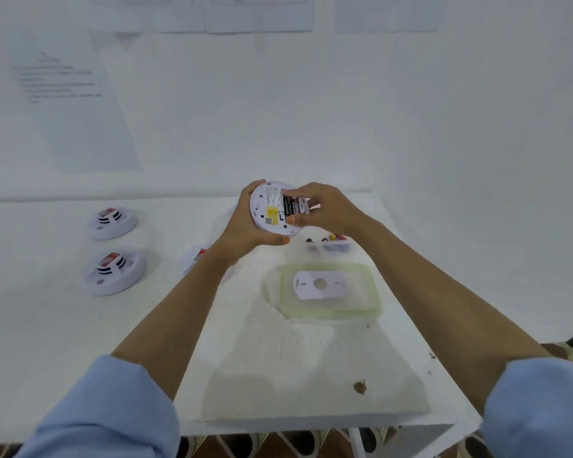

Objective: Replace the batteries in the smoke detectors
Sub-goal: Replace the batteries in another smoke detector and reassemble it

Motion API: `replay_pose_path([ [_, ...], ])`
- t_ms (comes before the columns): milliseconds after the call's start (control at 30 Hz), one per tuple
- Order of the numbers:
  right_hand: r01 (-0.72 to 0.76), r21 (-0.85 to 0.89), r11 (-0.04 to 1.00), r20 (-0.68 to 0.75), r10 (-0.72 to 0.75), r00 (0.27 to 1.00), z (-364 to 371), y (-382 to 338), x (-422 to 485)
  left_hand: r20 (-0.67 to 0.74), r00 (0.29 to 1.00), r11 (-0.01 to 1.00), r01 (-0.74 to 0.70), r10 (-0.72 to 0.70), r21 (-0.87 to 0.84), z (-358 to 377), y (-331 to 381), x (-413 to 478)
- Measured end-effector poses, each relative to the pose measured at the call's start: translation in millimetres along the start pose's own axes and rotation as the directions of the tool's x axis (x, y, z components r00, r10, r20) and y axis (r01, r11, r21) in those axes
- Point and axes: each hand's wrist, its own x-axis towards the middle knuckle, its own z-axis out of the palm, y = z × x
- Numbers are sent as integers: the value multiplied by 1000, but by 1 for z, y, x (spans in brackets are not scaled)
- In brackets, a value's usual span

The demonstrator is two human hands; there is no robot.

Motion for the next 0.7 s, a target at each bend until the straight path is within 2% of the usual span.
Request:
replay_pose_path([
  [167,84,-308,948,37,-76,996,-6,9,26,35,999,1000,14,-15,11,-8,-8,25],
  [400,163,-684,711,59,-169,984,-1,29,38,100,993,998,63,-62,-7,-13,-22,50],
  [467,184,-693,697,62,-196,979,1,35,39,118,990,996,86,-82,-26,-10,-26,53],
  [567,170,-618,767,75,-157,985,-6,44,46,118,987,993,113,-107,-45,-3,-33,56],
  [600,171,-635,753,30,-198,980,-9,45,49,110,987,991,122,-115,-55,-2,-34,58],
  [700,127,-505,854,43,-122,992,-14,50,55,111,987,990,126,-119,-61,-4,-35,63],
])
